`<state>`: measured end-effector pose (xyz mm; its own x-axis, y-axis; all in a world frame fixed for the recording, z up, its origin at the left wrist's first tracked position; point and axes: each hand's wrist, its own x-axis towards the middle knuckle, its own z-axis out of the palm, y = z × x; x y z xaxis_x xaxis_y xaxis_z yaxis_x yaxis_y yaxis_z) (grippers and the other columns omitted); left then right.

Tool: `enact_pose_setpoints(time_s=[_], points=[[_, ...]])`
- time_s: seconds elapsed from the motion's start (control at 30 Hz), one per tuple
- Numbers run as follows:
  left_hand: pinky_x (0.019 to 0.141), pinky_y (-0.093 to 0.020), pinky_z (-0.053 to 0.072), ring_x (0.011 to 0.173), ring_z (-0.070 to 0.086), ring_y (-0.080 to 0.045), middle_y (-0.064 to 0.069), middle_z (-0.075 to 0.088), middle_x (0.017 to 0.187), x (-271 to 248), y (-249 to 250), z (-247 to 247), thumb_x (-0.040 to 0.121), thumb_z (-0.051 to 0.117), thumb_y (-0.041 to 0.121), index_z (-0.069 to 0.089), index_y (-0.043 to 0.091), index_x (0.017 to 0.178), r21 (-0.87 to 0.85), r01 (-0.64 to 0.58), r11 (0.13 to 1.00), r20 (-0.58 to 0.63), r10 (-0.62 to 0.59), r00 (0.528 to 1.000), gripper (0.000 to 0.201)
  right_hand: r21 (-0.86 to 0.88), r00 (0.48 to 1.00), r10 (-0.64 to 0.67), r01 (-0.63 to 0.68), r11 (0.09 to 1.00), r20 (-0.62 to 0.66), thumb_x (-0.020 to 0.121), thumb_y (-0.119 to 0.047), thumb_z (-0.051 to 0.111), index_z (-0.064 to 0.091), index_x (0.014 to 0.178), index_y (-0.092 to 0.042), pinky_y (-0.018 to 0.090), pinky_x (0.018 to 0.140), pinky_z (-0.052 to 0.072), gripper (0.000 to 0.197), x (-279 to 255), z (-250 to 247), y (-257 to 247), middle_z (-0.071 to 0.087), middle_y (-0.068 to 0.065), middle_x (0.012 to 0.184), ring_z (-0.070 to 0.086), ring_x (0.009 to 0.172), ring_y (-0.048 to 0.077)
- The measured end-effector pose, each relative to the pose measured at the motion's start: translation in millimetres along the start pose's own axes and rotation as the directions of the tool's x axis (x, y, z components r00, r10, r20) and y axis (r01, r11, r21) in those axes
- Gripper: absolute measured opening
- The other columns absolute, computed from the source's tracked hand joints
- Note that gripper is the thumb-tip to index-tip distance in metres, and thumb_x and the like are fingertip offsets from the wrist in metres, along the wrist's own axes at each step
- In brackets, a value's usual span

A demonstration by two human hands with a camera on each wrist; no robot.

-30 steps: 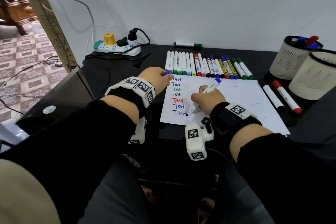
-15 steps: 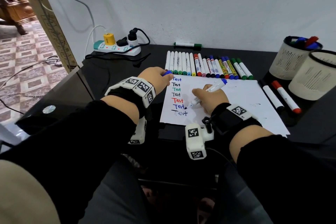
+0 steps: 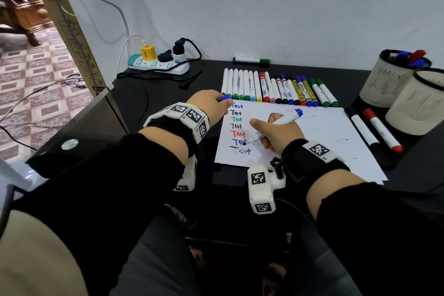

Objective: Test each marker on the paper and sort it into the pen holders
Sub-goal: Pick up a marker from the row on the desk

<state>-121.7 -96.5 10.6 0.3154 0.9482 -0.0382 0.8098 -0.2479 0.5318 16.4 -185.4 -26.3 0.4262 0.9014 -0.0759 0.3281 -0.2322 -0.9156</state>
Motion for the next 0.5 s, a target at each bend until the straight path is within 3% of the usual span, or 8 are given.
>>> enact_pose_setpoints(time_s=[0.1, 0.3, 0.5], points=[[0.062, -0.024, 0.038, 0.062, 0.048, -0.008, 0.005, 0.061, 0.085, 0.2, 0.4, 0.1, 0.097, 0.042, 0.038, 0.063, 0.018, 0.101, 0.001, 0.002, 1.000, 0.002, -0.002, 1.000, 0.030, -0.047, 1.000, -0.010, 0.010, 0.999, 0.012, 0.084, -0.025, 0.064, 0.037, 0.059, -0.016, 0.027, 0.056, 0.040, 0.038, 0.3, 1.5, 1.0, 0.050, 0.001, 0.043, 0.045, 0.048, 0.018], [0.054, -0.020, 0.033, 0.061, 0.047, -0.006, 0.010, 0.052, 0.070, 0.2, 0.1, -0.2, 0.097, 0.041, 0.039, 0.062, 0.018, 0.096, 0.021, -0.006, 1.000, -0.008, 0.006, 1.000, 0.030, -0.151, 0.998, -0.007, 0.016, 0.988, 0.059, 0.086, -0.027, 0.061, 0.040, 0.064, -0.016, 0.029, 0.064, 0.045, 0.033, -2.9, 2.7, -2.7, 0.055, 0.004, 0.053, 0.050, 0.054, 0.019], [0.055, -0.019, 0.034, 0.061, 0.047, -0.006, 0.010, 0.052, 0.069, 0.1, 0.0, -0.9, 0.097, 0.042, 0.039, 0.062, 0.019, 0.096, 0.026, -0.008, 1.000, -0.006, 0.008, 1.000, 0.028, -0.186, 0.998, -0.006, 0.017, 0.982, 0.058, 0.085, -0.023, 0.062, 0.040, 0.064, -0.016, 0.025, 0.059, 0.043, 0.031, -3.8, 3.6, -3.6, 0.052, 0.004, 0.051, 0.046, 0.048, 0.017]])
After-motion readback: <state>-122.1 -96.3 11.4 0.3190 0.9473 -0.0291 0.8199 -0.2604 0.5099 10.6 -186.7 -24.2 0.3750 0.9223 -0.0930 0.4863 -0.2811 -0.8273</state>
